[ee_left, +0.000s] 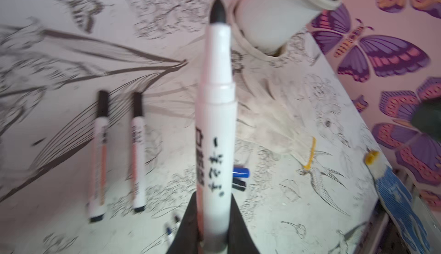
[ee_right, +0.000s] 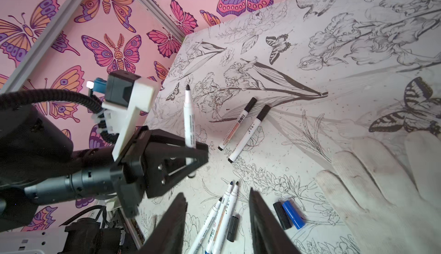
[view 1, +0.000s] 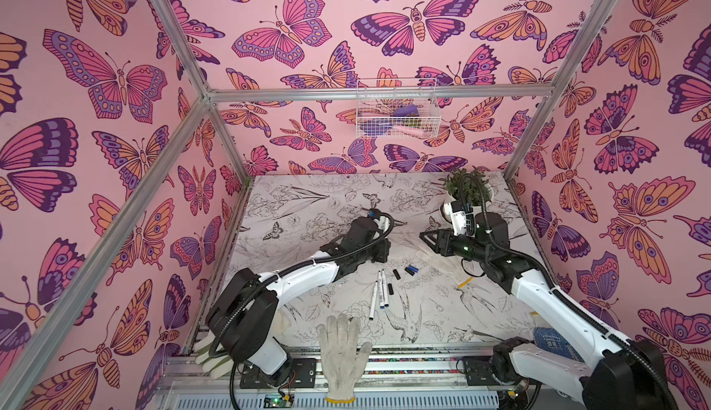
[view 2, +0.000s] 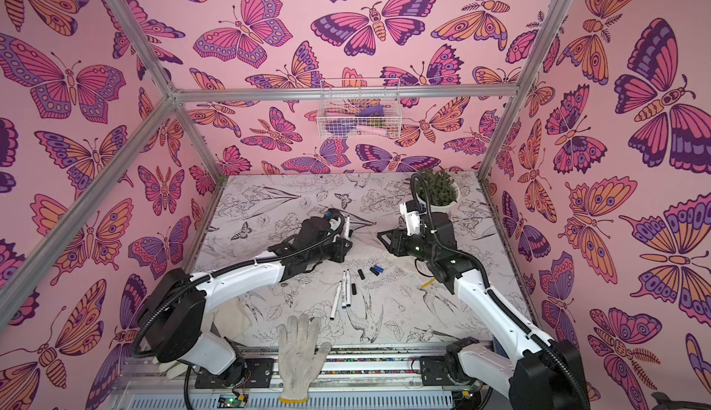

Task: Insert pens into pen caps
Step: Pick up the pen cap from the center of the table.

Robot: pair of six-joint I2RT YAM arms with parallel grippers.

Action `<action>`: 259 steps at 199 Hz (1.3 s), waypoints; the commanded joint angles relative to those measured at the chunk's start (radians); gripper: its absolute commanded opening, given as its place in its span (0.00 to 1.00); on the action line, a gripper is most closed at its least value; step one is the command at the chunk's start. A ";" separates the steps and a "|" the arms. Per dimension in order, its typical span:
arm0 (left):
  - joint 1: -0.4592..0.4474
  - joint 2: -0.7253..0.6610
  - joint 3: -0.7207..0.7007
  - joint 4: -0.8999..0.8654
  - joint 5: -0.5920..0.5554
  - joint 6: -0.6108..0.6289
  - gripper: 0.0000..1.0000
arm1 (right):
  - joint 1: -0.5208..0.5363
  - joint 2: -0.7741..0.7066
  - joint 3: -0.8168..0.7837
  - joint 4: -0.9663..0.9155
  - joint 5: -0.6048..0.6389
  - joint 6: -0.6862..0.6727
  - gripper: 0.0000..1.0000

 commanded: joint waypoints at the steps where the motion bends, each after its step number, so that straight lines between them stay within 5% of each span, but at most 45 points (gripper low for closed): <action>1: 0.022 -0.066 -0.052 -0.017 -0.074 -0.081 0.00 | 0.043 0.047 0.017 -0.133 0.058 -0.085 0.44; 67: 0.037 -0.112 -0.063 -0.030 -0.077 -0.059 0.00 | 0.280 0.415 0.269 -0.602 0.302 -0.326 0.38; 158: 0.038 -0.122 -0.066 -0.029 -0.067 -0.043 0.00 | 0.312 0.610 0.355 -0.623 0.461 -0.352 0.37; 259: 0.040 -0.125 -0.078 -0.029 -0.055 -0.042 0.00 | 0.312 0.684 0.424 -0.604 0.463 -0.367 0.36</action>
